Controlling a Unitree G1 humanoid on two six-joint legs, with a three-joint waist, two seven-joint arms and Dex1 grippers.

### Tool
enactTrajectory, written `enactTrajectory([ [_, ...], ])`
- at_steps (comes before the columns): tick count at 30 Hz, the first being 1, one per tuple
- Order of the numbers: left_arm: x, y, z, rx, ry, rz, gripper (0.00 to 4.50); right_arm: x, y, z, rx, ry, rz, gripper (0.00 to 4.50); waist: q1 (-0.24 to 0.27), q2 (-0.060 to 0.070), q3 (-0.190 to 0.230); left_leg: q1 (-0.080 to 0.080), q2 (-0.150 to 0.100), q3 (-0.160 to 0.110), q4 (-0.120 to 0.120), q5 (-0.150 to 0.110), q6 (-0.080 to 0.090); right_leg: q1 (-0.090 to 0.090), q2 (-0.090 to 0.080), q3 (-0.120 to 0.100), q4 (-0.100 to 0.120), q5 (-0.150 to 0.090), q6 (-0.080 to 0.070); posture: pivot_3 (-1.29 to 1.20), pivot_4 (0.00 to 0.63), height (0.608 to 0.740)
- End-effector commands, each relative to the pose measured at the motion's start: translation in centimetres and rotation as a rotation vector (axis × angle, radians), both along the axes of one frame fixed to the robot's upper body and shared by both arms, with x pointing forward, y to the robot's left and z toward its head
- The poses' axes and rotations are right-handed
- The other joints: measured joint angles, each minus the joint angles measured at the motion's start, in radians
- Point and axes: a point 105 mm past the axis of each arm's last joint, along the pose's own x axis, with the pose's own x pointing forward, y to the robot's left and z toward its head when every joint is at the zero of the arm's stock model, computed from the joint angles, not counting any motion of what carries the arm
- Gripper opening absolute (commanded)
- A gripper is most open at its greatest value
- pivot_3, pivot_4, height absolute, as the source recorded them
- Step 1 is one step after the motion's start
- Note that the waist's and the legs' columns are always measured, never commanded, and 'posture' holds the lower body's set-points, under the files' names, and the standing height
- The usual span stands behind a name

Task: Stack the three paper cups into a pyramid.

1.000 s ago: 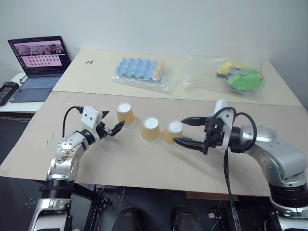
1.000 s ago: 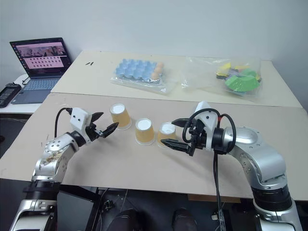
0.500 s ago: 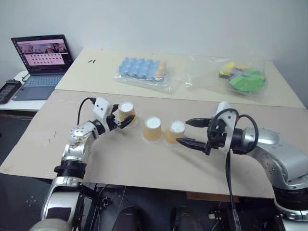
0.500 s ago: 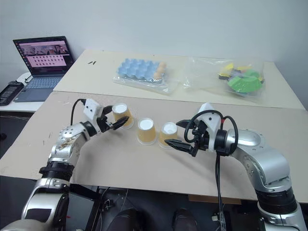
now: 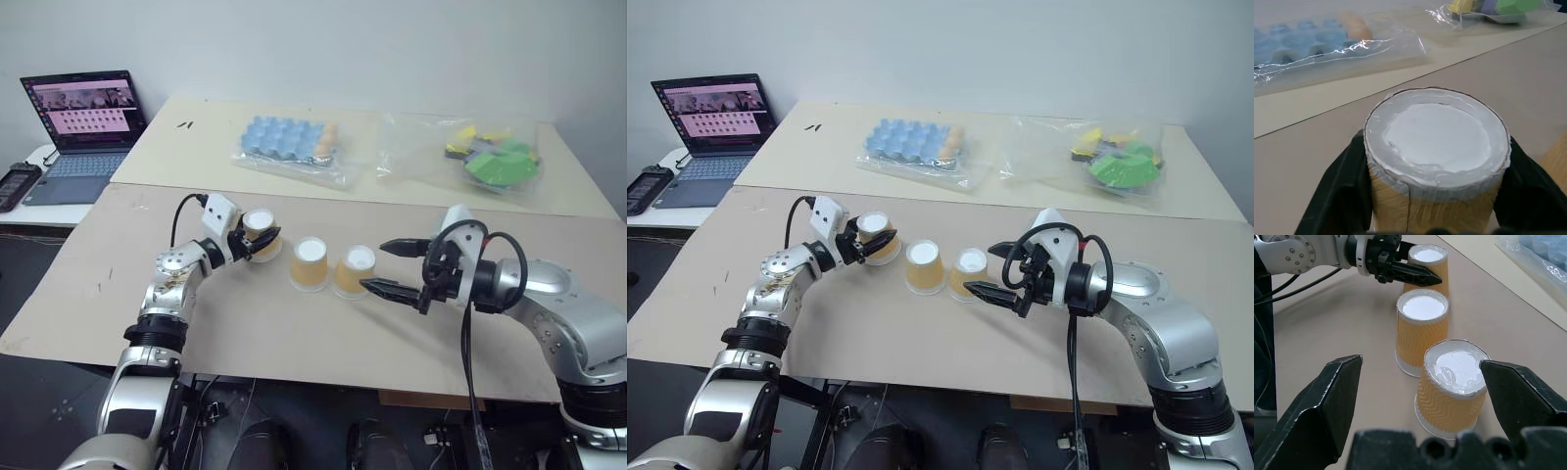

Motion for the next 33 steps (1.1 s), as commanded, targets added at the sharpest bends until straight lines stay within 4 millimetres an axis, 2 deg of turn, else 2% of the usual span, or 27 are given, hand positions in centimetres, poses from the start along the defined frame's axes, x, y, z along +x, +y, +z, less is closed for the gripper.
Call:
enactTrajectory([
  [1,0.4,-0.6,3.0,-0.003,-0.096,-0.015,3.01,0.3,-0.3,1.2,0.003,-0.068,-0.017,4.50,0.000,0.000,0.000,0.000,0.000,0.000,0.000,0.000,0.000,0.000,0.000,0.000,0.000,0.000,0.000,0.00,0.150,0.706],
  [4,0.6,-1.3,5.9,-0.067,-0.152,-0.028,3.01,0.8,-0.6,1.2,-0.006,-0.073,-0.041,4.50,0.002,-0.001,0.001,-0.001,0.000,-0.001,0.001,0.000,0.000,0.000,0.000,0.000,0.000,0.000,0.000,0.00,0.150,0.706],
  [6,0.4,-2.6,9.1,-0.072,-0.218,-0.095,3.01,1.2,-1.0,1.2,-0.013,-0.080,-0.064,4.50,0.003,-0.003,0.002,-0.002,0.000,-0.002,0.002,0.000,0.000,0.000,0.000,-0.002,0.000,0.000,0.000,0.00,0.150,0.706],
  [9,-1.0,-4.9,13.4,-0.108,-0.278,-0.249,3.01,1.7,-1.6,1.3,-0.015,-0.091,-0.099,4.50,0.003,-0.003,0.002,-0.005,0.000,-0.005,0.003,0.000,0.000,0.000,0.000,-0.005,0.000,0.000,0.000,0.00,0.150,0.706],
  [12,-3.0,-6.7,15.5,-0.135,-0.244,-0.433,3.01,2.0,-2.4,1.2,-0.021,-0.101,-0.136,4.50,0.001,-0.003,0.002,-0.007,-0.001,-0.007,0.003,0.000,0.000,0.000,0.000,-0.007,0.000,0.000,0.001,0.00,0.150,0.706],
  [15,-4.6,-7.7,15.7,-0.128,-0.161,-0.585,3.01,2.2,-3.1,1.0,-0.029,-0.107,-0.174,4.50,-0.003,-0.003,0.002,-0.007,-0.001,-0.007,0.003,0.000,0.000,0.000,0.000,-0.008,0.000,0.000,0.002,0.00,0.150,0.706],
  [18,-5.2,-8.4,15.0,-0.102,-0.092,-0.671,3.01,2.2,-3.8,0.9,-0.032,-0.114,-0.213,4.50,-0.003,-0.003,0.002,-0.005,-0.001,-0.008,0.003,0.001,-0.001,0.001,0.000,-0.007,0.000,-0.001,0.002,0.00,0.150,0.706],
  [23,-5.0,-9.7,13.1,-0.052,-0.018,-0.754,3.01,1.9,-4.4,0.6,-0.029,-0.122,-0.265,4.50,-0.001,-0.003,0.002,-0.005,-0.001,-0.009,0.004,0.001,-0.002,0.001,0.000,-0.007,0.001,-0.001,0.002,0.00,0.150,0.706],
  [33,-4.5,-12.5,10.8,0.016,0.038,-0.872,3.01,1.1,-4.8,0.1,-0.024,-0.126,-0.312,4.50,0.002,-0.003,0.002,-0.008,-0.003,-0.011,0.005,0.001,-0.001,0.001,0.000,-0.009,0.000,-0.001,0.003,0.00,0.150,0.706],
])
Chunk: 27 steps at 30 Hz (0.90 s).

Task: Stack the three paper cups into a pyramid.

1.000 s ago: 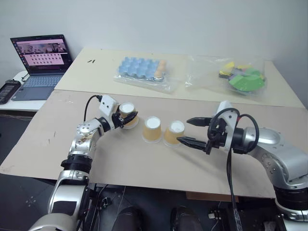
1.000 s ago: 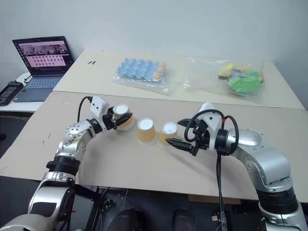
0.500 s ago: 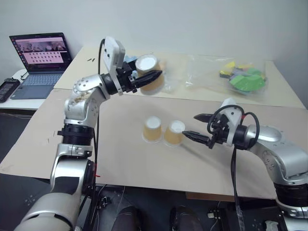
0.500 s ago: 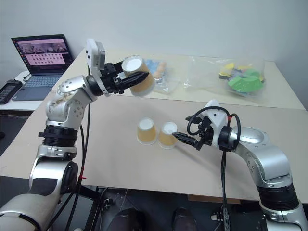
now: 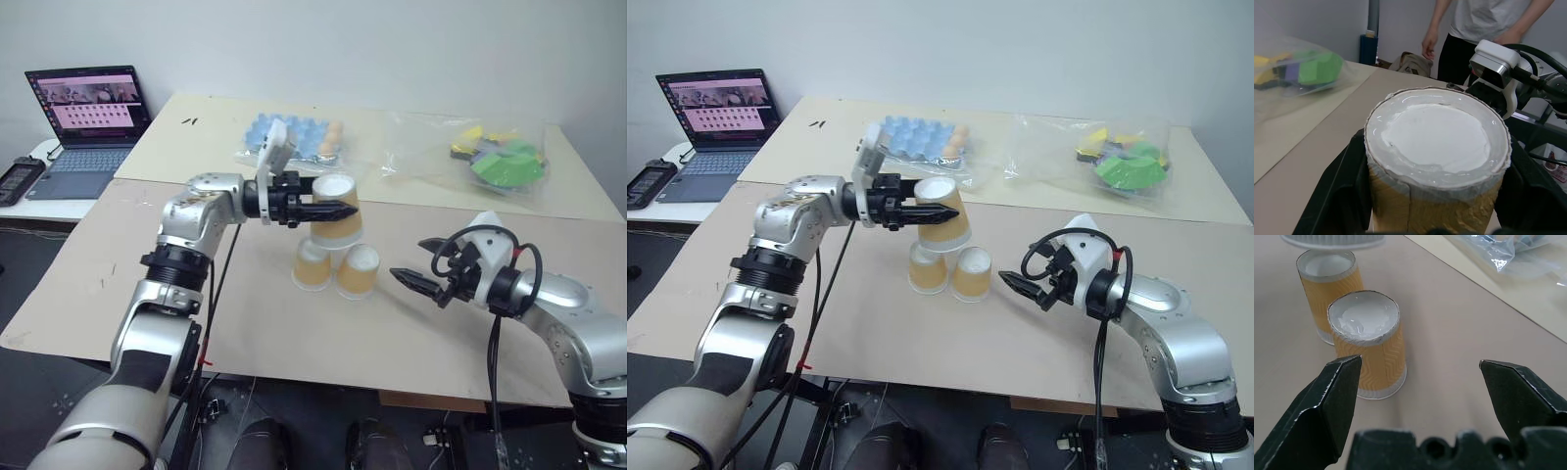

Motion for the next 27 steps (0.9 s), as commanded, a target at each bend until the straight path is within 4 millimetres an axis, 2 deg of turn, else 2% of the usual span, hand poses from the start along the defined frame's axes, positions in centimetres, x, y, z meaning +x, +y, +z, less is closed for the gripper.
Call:
enactTrajectory([
  [1,-0.1,-0.9,0.9,0.017,-0.077,-0.045,3.01,-0.5,-0.2,1.6,0.005,-0.078,-0.013,4.50,0.000,0.000,0.000,0.000,0.000,0.000,0.000,0.000,0.000,0.000,0.000,0.000,0.000,0.000,0.000,0.00,0.150,0.706],
  [15,0.0,-1.0,-0.8,0.087,-0.110,-0.064,3.01,-0.7,-0.5,1.8,0.007,-0.086,-0.035,4.50,0.000,0.000,0.000,0.000,0.000,-0.001,0.000,0.000,0.000,0.000,0.000,0.000,0.000,0.000,0.000,0.00,0.150,0.706],
  [18,0.1,-0.9,-1.0,0.093,-0.117,-0.053,3.79,-0.7,-0.5,1.8,0.008,-0.087,-0.035,4.50,0.000,0.000,0.000,0.000,0.000,-0.001,0.000,0.000,0.000,0.000,0.000,0.000,0.000,0.000,0.000,0.00,0.150,0.706],
  [19,0.1,-0.9,-1.0,0.093,-0.119,-0.053,4.26,-0.7,-0.5,1.8,0.010,-0.088,-0.035,4.50,0.000,0.000,0.000,0.000,0.000,-0.001,0.000,0.000,0.000,0.000,0.000,0.000,0.000,0.000,0.000,0.00,0.150,0.706],
  [20,0.1,-0.9,-1.0,0.092,-0.120,-0.054,4.44,-0.6,-0.5,1.8,0.011,-0.088,-0.036,4.50,0.000,0.000,0.000,0.000,0.000,-0.001,0.000,0.000,0.000,0.000,0.000,0.000,0.000,0.000,0.000,0.00,0.150,0.706],
  [27,0.0,-0.5,1.7,0.015,-0.132,-0.027,4.44,-0.2,-0.3,1.7,0.012,-0.079,-0.019,4.50,-0.001,0.000,0.000,0.000,0.000,-0.001,0.001,0.000,0.000,0.000,0.000,0.000,0.000,0.000,0.000,0.00,0.150,0.706],
])
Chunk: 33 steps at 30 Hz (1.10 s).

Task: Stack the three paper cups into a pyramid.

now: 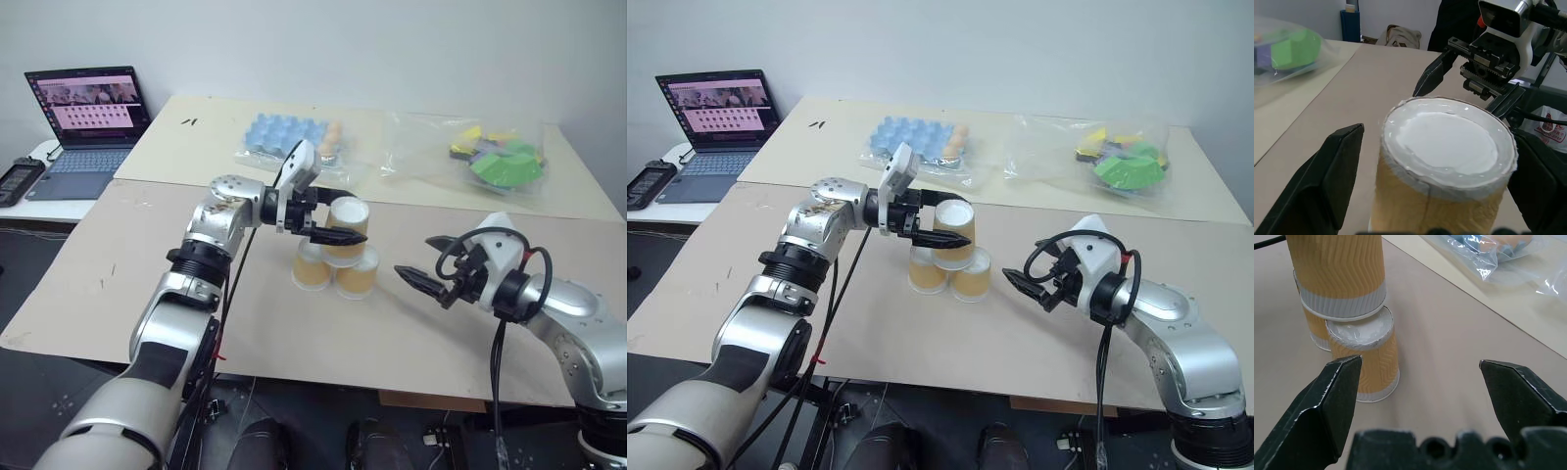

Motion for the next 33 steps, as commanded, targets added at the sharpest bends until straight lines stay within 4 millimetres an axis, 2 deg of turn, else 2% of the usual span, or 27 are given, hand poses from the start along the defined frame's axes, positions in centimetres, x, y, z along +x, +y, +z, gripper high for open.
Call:
enactTrajectory([
  [1,-0.5,0.2,3.7,-0.073,-0.076,-0.005,4.44,0.3,0.2,1.1,0.002,-0.048,0.020,4.50,0.000,0.000,0.000,0.000,0.000,0.000,0.000,0.000,0.000,0.000,0.000,0.000,0.000,0.000,0.000,0.00,0.150,0.706],
  [7,-1.4,2.0,7.6,-0.179,-0.093,0.045,4.44,1.0,0.4,1.2,0.005,-0.048,0.041,4.50,-0.003,0.000,0.000,0.000,0.000,0.000,0.000,0.000,0.000,0.000,0.000,0.000,0.000,0.000,0.000,0.00,0.150,0.706],
  [10,-1.0,3.2,9.3,-0.264,-0.103,0.154,4.44,1.4,0.2,1.4,0.013,-0.057,0.037,4.50,-0.002,0.000,0.000,0.000,0.001,0.000,0.001,0.000,0.000,0.000,0.000,0.000,0.000,0.000,0.000,0.00,0.150,0.706],
  [12,0.4,4.7,10.0,-0.336,-0.122,0.326,4.44,1.6,-0.1,1.4,0.013,-0.062,0.018,4.50,-0.001,0.000,0.000,0.000,0.000,-0.001,0.001,0.000,0.000,0.000,0.000,0.000,0.001,0.000,0.000,0.00,0.150,0.706],
  [14,2.3,7.3,9.5,-0.399,-0.126,0.600,4.44,2.3,-1.2,1.5,0.014,-0.071,-0.049,4.50,-0.001,0.000,0.000,0.000,0.000,-0.001,0.001,0.000,0.000,0.001,0.000,0.000,0.001,0.000,0.000,0.00,0.150,0.706],
  [17,3.2,11.2,7.9,-0.489,-0.098,0.925,4.44,2.9,-3.0,1.3,-0.004,-0.073,-0.147,4.50,-0.001,0.000,0.000,0.003,0.000,-0.002,0.000,0.000,0.000,0.003,-0.002,0.001,0.001,0.000,0.000,0.00,0.150,0.706],
  [18,3.2,12.8,6.6,-0.481,-0.099,1.042,4.44,3.3,-3.7,1.2,-0.008,-0.076,-0.195,4.50,-0.001,0.000,0.000,0.003,0.000,-0.002,0.000,0.000,0.000,0.003,-0.002,0.001,0.001,0.000,0.000,0.00,0.150,0.706],
  [21,2.2,16.2,3.2,-0.412,-0.124,1.280,4.44,4.3,-6.0,0.5,-0.031,-0.064,-0.337,4.50,-0.003,0.000,0.000,0.003,0.000,-0.001,-0.001,0.000,0.000,0.003,-0.002,0.001,0.001,0.000,0.000,0.00,0.150,0.706],
  [24,0.8,19.4,-0.4,-0.369,-0.107,1.491,4.44,5.4,-7.1,-1.6,-0.084,-0.040,-0.474,4.50,-0.001,0.000,0.000,0.003,0.000,-0.001,-0.001,0.000,0.000,0.002,-0.002,0.001,0.001,0.000,0.000,0.00,0.150,0.706],
  [30,-1.1,21.8,-6.4,-0.269,-0.066,1.671,4.44,6.6,-8.8,-3.2,-0.002,-0.125,-0.734,4.50,0.002,0.000,0.000,0.005,0.000,-0.001,0.000,0.001,-0.001,0.003,-0.002,0.001,0.003,0.000,0.000,0.00,0.150,0.706],
  [33,-1.6,22.5,-8.2,-0.248,-0.061,1.699,4.44,6.4,-9.4,-3.9,0.065,-0.159,-0.796,4.50,0.002,0.000,0.000,0.004,-0.001,-0.001,0.001,0.001,-0.001,0.002,-0.003,0.001,0.007,0.000,0.000,0.00,0.150,0.706],
])
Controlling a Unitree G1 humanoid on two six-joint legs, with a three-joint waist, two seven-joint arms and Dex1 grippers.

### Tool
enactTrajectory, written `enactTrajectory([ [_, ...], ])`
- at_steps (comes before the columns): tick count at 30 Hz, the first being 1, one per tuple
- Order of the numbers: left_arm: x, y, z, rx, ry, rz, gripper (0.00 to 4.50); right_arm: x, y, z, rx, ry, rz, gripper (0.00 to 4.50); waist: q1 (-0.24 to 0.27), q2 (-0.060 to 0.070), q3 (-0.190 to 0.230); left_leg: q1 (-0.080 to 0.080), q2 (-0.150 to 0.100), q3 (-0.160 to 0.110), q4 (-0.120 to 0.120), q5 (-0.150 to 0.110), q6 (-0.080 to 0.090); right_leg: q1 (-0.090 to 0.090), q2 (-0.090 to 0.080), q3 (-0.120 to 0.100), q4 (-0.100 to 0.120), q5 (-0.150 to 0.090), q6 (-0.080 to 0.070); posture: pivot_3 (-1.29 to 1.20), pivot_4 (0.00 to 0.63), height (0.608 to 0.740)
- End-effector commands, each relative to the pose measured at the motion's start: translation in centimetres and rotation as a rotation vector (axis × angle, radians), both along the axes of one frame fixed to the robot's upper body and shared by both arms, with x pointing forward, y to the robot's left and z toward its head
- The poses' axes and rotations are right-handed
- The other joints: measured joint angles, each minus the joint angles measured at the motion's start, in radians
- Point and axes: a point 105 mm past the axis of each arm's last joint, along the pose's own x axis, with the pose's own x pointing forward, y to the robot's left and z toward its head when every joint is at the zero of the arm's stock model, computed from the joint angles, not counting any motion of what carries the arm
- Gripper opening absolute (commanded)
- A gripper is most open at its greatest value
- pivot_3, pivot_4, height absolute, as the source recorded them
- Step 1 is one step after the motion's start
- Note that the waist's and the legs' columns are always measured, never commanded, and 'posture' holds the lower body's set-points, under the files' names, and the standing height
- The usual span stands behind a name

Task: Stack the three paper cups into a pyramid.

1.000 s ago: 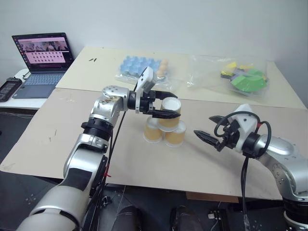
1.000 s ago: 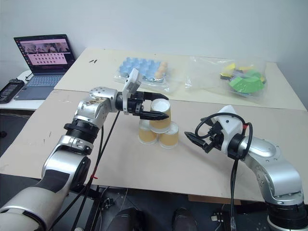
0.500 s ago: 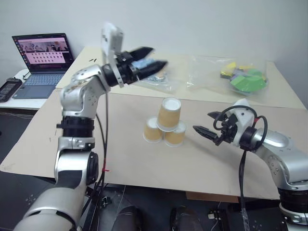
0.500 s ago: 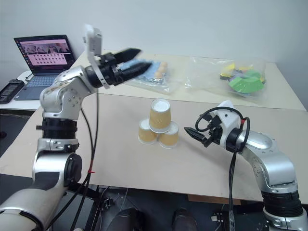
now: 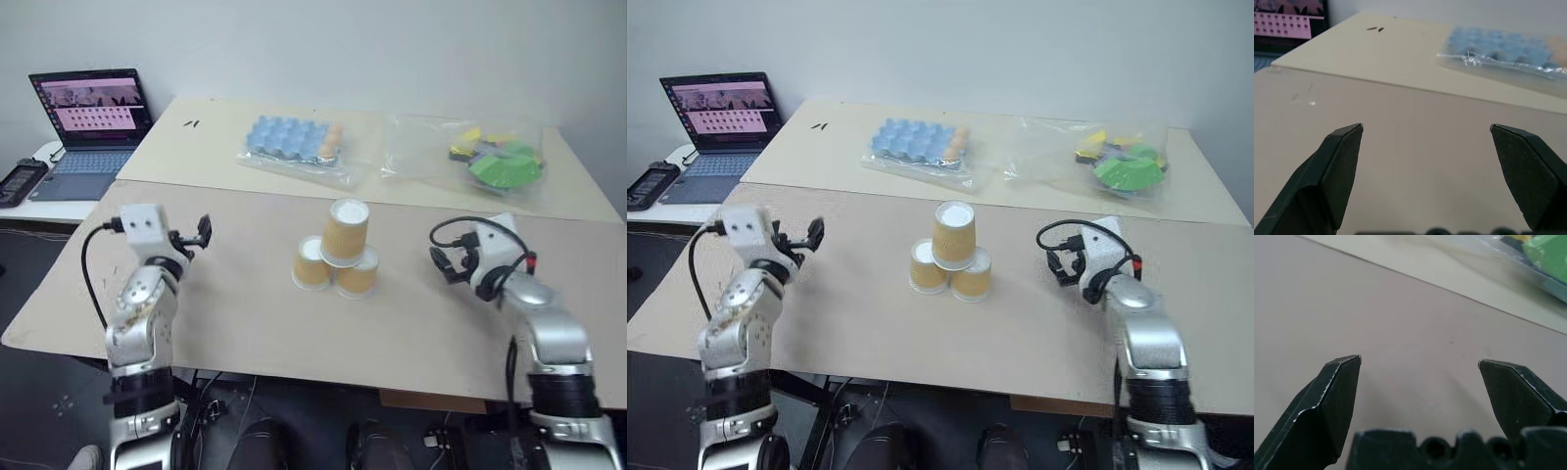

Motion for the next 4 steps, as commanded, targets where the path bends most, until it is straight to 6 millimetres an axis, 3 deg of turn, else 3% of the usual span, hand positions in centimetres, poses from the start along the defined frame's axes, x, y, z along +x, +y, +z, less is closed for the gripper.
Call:
enactTrajectory([
  [1,-0.6,0.8,0.1,0.034,-0.052,0.039,4.44,-0.6,-2.3,1.0,0.000,-0.120,-0.113,4.50,0.000,0.000,0.000,0.000,0.000,0.000,0.000,0.000,0.000,0.000,0.000,0.000,0.000,0.000,0.000,0.00,0.150,0.706],
  [4,-0.9,1.7,-1.0,0.031,-0.039,0.069,4.44,-1.0,-3.3,-0.4,0.027,-0.121,-0.160,4.50,-0.001,0.000,0.000,0.000,0.000,0.000,0.001,0.000,0.000,0.000,0.000,0.000,0.000,0.000,0.000,0.00,0.150,0.706],
])
